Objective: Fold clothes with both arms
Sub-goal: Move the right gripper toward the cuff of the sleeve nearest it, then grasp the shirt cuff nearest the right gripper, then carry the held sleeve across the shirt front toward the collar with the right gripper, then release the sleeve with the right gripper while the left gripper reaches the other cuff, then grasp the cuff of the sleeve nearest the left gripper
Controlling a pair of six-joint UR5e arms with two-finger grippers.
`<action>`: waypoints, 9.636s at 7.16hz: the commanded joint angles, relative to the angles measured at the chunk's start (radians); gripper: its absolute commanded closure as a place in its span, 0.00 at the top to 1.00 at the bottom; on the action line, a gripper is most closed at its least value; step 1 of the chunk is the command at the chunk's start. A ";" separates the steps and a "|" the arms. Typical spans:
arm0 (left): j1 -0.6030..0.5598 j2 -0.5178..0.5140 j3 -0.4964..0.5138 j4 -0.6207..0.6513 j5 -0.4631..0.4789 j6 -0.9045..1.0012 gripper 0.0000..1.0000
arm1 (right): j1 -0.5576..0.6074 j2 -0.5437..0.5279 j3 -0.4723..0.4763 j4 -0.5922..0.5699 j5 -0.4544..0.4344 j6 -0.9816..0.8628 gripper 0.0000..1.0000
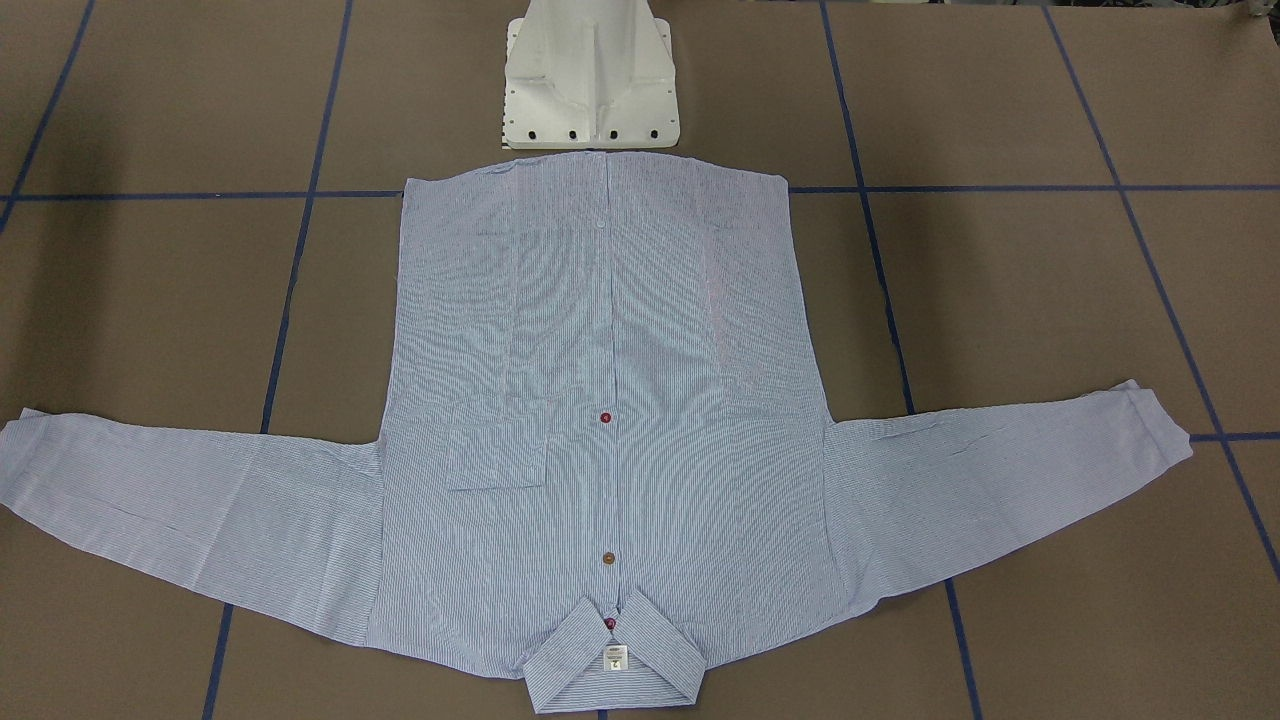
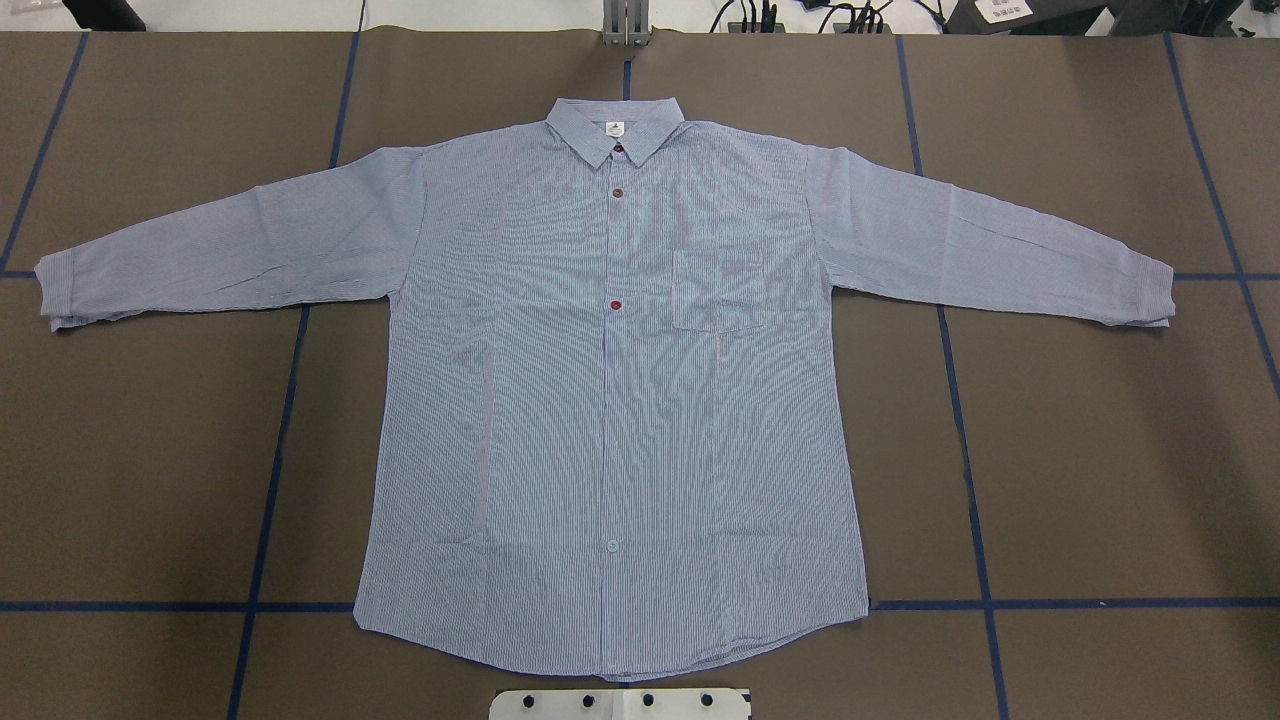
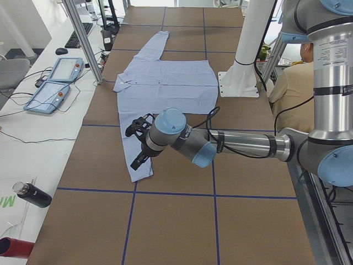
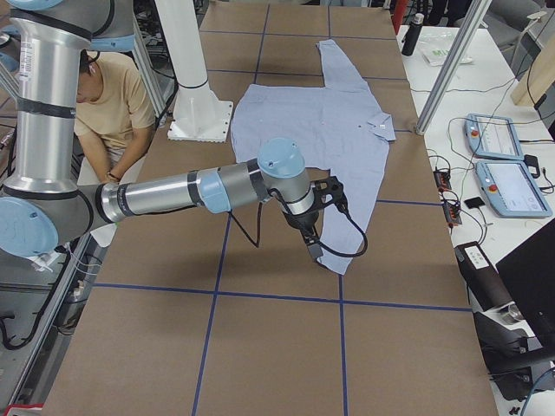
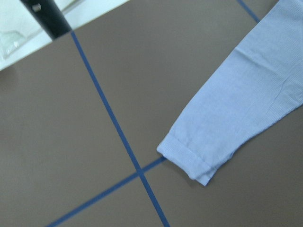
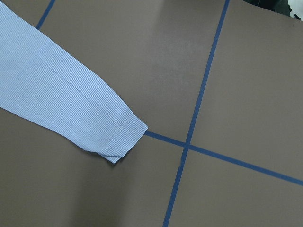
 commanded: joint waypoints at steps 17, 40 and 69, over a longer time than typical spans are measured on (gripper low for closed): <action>0.001 -0.011 0.026 -0.111 -0.002 -0.064 1.00 | -0.552 0.135 -0.651 0.989 -0.353 0.732 0.79; 0.001 0.005 0.026 -0.113 -0.004 -0.067 1.00 | -0.993 1.491 -1.018 -0.037 -1.020 1.561 0.00; 0.606 -0.040 0.552 -0.870 0.501 -0.771 0.90 | -0.258 0.187 0.006 0.038 -0.062 0.553 1.00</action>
